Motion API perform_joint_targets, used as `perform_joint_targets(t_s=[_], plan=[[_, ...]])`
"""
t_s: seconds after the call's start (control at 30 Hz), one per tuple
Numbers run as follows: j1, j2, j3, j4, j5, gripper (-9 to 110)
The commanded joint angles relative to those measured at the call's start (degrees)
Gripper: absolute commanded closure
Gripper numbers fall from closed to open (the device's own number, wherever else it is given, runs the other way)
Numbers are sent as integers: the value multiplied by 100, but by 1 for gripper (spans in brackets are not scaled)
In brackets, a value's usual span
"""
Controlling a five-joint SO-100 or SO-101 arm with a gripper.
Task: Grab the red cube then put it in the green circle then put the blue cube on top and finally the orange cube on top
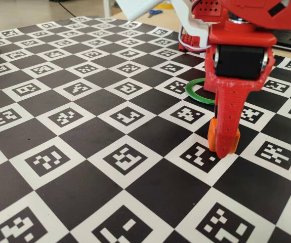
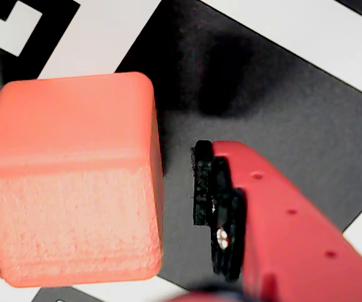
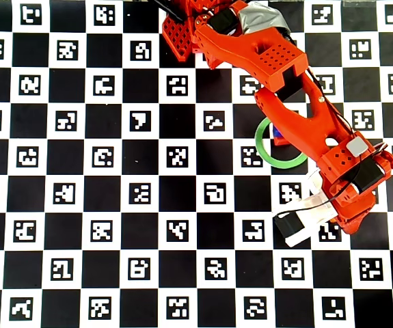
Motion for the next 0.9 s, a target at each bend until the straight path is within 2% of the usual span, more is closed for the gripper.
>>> perform_joint_targets(t_s=[0.0,0.33,0.87], plan=[[-53,237,-475,-35,9,66],[-70,167,-492,-79,18,68],[-70,123,-492,-158,44,84]])
